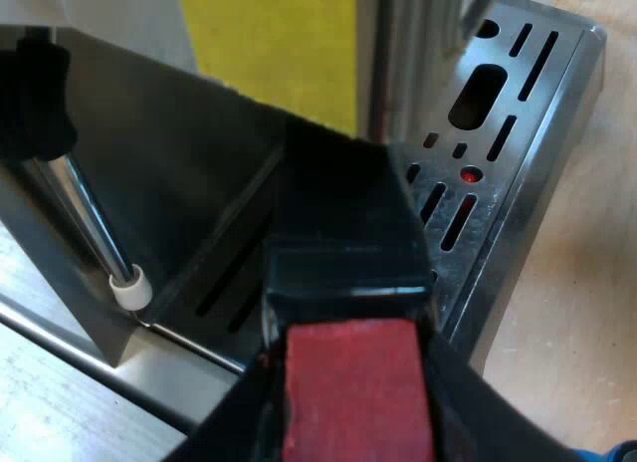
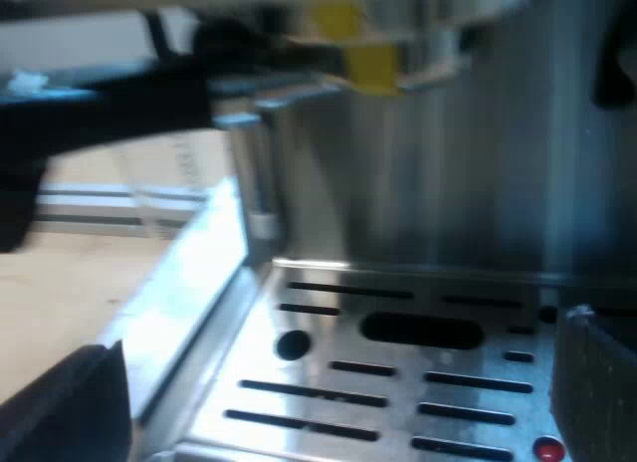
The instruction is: Put the handle in the coffee machine
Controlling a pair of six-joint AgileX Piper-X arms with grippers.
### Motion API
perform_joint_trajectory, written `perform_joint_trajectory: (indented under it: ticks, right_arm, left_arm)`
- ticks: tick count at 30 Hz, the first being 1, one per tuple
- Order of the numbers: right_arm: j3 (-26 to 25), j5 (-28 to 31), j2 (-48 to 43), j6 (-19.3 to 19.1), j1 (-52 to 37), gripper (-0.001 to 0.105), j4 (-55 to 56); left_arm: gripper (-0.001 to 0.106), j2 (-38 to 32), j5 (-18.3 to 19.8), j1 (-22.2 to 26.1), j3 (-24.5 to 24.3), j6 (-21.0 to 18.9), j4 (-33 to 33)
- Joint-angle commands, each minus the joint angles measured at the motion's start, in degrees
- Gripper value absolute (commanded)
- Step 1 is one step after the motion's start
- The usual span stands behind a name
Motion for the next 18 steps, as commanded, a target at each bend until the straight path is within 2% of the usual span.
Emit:
perform_joint_trajectory:
  ticks: [1,8,9,13,16,17,18]
  right_arm:
    - [-0.2,-0.9,3.0,-0.7,-1.6,0.086,-6.0]
    - [-0.8,-1.2,7.0,-0.7,-3.1,0.075,-10.7]
    - [-1.5,-1.7,9.3,-0.7,-3.6,0.062,-12.9]
    - [-3.2,-2.7,11.7,-1.2,-4.3,0.061,-13.3]
    - [-3.8,-2.7,12.6,-2.8,-4.5,0.061,-13.3]
    - [-5.4,-2.9,14.0,-7.2,-5.1,0.060,-13.3]
    - [-6.0,-2.9,14.7,-8.6,-5.4,0.060,-13.3]
  left_arm:
    - [0.000,-2.1,15.0,-0.7,-1.9,1.6,-5.3]
    - [0.000,-2.1,15.0,-0.7,-1.9,1.6,-5.3]
    - [0.000,-2.1,15.0,-0.7,-1.9,1.6,-5.3]
    - [0.000,-2.1,15.0,-0.7,-1.9,1.6,-5.3]
    - [0.000,-2.1,15.0,-0.7,-1.9,1.6,-5.3]
    - [0.000,-2.1,15.0,-0.7,-1.9,1.6,-5.3]
    - [0.000,-2.1,15.0,-0.7,-1.9,1.6,-5.3]
